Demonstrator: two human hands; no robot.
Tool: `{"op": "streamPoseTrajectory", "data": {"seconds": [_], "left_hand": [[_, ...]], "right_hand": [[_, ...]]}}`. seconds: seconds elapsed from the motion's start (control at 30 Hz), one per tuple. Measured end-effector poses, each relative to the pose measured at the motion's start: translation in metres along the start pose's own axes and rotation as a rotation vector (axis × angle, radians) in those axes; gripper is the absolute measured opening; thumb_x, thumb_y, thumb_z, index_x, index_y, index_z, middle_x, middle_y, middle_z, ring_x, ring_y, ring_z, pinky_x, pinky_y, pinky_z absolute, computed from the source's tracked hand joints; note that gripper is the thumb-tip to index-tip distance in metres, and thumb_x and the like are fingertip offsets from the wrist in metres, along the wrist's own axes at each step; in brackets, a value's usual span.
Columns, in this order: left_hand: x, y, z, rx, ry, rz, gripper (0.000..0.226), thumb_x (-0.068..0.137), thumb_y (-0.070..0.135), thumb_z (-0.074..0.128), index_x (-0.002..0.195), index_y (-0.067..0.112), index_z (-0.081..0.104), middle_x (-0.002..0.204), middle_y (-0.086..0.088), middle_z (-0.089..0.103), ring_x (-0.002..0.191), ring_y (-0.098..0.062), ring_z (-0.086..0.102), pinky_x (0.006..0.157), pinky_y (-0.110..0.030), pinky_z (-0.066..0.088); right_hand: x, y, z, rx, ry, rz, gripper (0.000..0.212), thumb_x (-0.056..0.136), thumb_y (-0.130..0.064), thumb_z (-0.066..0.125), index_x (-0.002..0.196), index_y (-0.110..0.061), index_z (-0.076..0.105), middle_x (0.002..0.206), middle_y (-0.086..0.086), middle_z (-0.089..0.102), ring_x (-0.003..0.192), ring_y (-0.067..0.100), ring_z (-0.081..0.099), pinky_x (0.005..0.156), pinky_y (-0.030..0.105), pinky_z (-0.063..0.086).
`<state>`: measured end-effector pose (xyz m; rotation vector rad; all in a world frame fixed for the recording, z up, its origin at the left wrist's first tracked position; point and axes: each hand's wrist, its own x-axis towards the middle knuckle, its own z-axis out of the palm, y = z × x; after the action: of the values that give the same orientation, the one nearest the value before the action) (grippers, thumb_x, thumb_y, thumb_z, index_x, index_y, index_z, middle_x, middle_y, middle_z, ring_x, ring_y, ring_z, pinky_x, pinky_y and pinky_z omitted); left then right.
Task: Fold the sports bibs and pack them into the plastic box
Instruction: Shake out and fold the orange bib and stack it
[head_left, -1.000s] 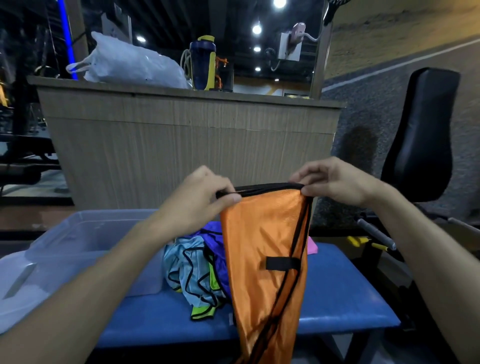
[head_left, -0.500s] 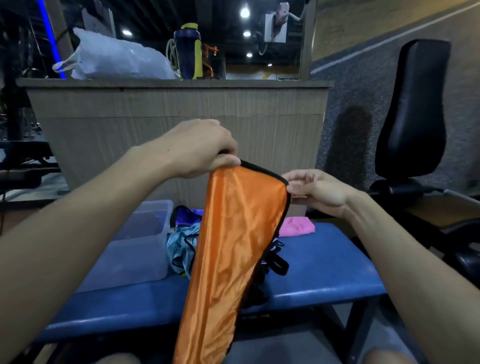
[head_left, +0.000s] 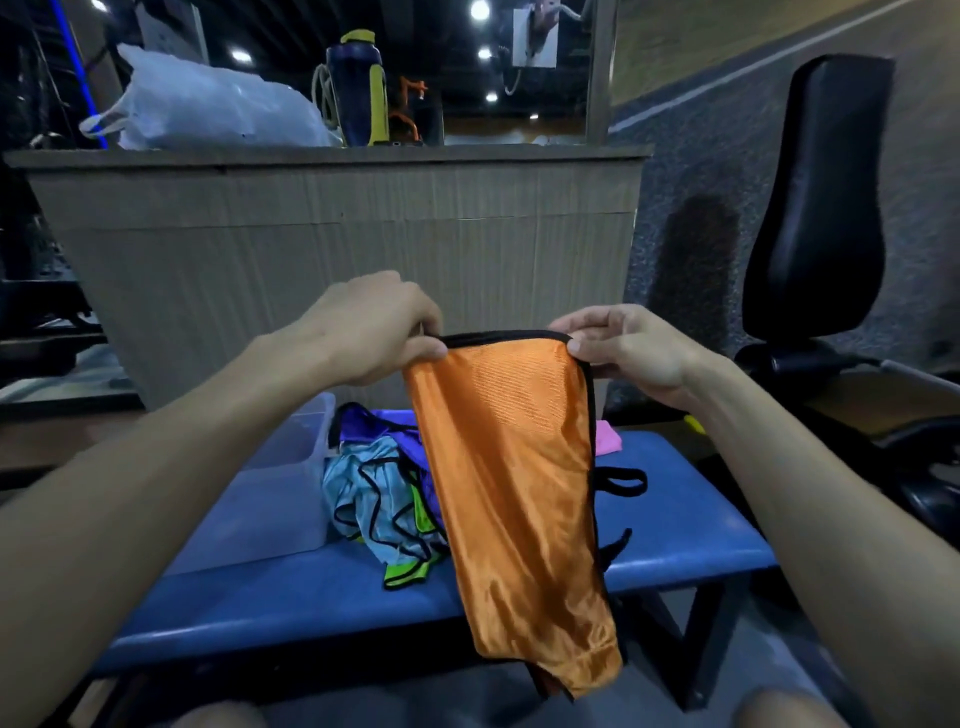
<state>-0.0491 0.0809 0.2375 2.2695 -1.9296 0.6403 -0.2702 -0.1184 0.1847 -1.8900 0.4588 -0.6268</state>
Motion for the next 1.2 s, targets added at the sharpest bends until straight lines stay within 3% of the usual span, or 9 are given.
{"op": "streamPoseTrajectory", "data": {"seconds": [0.13,0.23,0.3,0.43,0.53,0.67,0.83,1.03,1.2], "left_hand": [[0.009,0.012,0.002,0.012,0.077,0.038,0.021,0.095,0.049,0.062,0.098,0.03,0.07,0.098,0.006,0.064,0.107,-0.021,0.048,0.069,-0.035,0.043],[0.017,0.027,0.007,-0.023,0.118,0.083,0.021,0.097,0.044,0.061,0.098,0.025,0.069,0.106,0.004,0.056,0.11,-0.022,0.044,0.074,-0.034,0.04],[0.022,0.035,0.012,-0.201,0.107,0.107,0.018,0.097,0.04,0.063,0.098,0.023,0.069,0.107,0.004,0.056,0.108,-0.02,0.051,0.08,-0.029,0.04],[0.031,0.055,0.013,-0.469,-0.024,0.076,0.015,0.096,0.034,0.068,0.097,0.021,0.074,0.093,0.01,0.071,0.087,-0.006,0.065,0.066,-0.007,0.042],[0.038,0.075,0.016,-0.641,-0.062,0.083,0.012,0.093,0.033,0.073,0.091,0.021,0.078,0.08,0.004,0.075,0.073,-0.007,0.07,0.062,-0.015,0.049],[0.054,0.122,0.036,-0.994,-0.179,0.119,0.016,0.092,0.021,0.075,0.094,0.006,0.078,0.076,-0.011,0.074,0.064,-0.013,0.067,0.056,-0.021,0.052],[0.084,0.19,0.066,-1.503,-0.217,0.079,0.013,0.095,0.009,0.07,0.101,-0.002,0.072,0.069,-0.009,0.064,0.054,-0.011,0.06,0.05,-0.024,0.053],[0.124,0.186,0.066,-1.797,0.099,-0.023,0.02,0.097,0.008,0.066,0.115,-0.001,0.066,0.078,-0.014,0.067,0.063,-0.018,0.066,0.066,-0.04,0.062],[0.127,0.12,0.106,-1.636,0.286,-0.191,0.02,0.099,0.011,0.065,0.118,0.008,0.064,0.069,-0.003,0.066,0.059,-0.017,0.067,0.062,-0.037,0.062]], "right_hand": [[-0.006,0.012,-0.006,-0.072,0.062,0.011,0.018,0.097,0.0,0.063,0.109,-0.009,0.072,0.089,0.004,0.077,0.084,0.013,0.073,0.075,0.024,0.058],[-0.009,0.025,-0.009,-0.161,0.129,0.027,0.014,0.096,-0.003,0.065,0.103,-0.012,0.074,0.086,0.001,0.078,0.08,0.008,0.073,0.071,0.019,0.055],[-0.012,0.036,-0.008,-0.203,0.173,0.047,0.012,0.096,-0.005,0.067,0.098,-0.013,0.074,0.085,0.0,0.077,0.076,0.003,0.071,0.071,0.016,0.055],[-0.023,0.06,-0.009,-0.134,0.246,0.094,0.009,0.097,-0.005,0.066,0.089,-0.008,0.071,0.078,0.002,0.072,0.063,0.002,0.066,0.06,0.012,0.049],[-0.037,0.079,-0.017,-0.096,0.29,0.158,0.011,0.098,-0.01,0.066,0.087,-0.009,0.066,0.068,-0.003,0.063,0.055,0.007,0.055,0.048,0.017,0.041],[-0.063,0.101,-0.044,0.035,0.337,0.238,0.012,0.1,-0.011,0.064,0.088,-0.013,0.061,0.069,-0.002,0.066,0.051,0.012,0.061,0.043,0.022,0.04],[-0.086,0.086,-0.112,-0.028,0.485,0.276,0.006,0.099,-0.008,0.063,0.095,-0.013,0.061,0.067,0.005,0.062,0.047,0.009,0.061,0.038,0.018,0.042],[-0.001,0.017,-0.154,-0.244,0.62,0.079,0.009,0.102,-0.011,0.058,0.109,-0.017,0.06,0.075,0.004,0.058,0.045,0.004,0.063,0.038,0.017,0.047],[0.119,0.024,-0.101,-0.472,0.499,-0.002,0.009,0.102,-0.012,0.058,0.111,-0.012,0.061,0.07,0.006,0.065,0.044,0.01,0.065,0.038,0.023,0.049]]}}
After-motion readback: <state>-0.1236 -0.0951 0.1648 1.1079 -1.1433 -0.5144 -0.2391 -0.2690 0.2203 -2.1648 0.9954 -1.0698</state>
